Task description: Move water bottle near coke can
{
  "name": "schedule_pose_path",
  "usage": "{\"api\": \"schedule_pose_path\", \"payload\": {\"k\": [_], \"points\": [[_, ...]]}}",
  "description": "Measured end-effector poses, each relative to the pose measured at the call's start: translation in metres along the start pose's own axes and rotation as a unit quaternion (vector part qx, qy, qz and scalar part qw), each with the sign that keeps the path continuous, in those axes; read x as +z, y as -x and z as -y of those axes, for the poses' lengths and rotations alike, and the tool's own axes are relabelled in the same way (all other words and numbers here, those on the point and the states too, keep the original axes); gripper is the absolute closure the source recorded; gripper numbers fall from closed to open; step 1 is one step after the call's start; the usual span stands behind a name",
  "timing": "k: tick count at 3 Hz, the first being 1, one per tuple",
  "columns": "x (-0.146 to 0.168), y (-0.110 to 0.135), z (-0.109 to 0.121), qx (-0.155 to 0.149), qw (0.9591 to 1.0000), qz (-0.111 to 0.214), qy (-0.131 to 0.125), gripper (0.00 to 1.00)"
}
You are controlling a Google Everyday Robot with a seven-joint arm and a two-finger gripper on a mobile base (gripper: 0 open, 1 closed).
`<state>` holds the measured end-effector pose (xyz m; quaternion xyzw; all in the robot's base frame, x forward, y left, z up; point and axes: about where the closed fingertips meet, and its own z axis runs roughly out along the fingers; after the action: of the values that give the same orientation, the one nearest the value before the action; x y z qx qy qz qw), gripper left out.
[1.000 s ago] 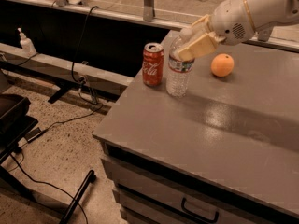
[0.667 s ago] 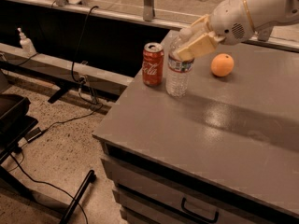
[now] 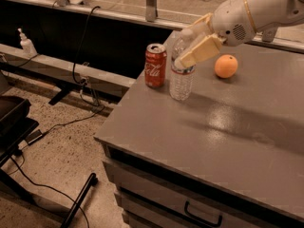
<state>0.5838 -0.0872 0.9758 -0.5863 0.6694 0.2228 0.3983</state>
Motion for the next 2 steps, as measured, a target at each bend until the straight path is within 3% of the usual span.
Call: {"api": "schedule_pose_path", "payload": {"k": [2], "points": [[0.0011, 0.0006, -0.0004, 0.0, 1.0, 0.0, 0.001, 0.0]]}}
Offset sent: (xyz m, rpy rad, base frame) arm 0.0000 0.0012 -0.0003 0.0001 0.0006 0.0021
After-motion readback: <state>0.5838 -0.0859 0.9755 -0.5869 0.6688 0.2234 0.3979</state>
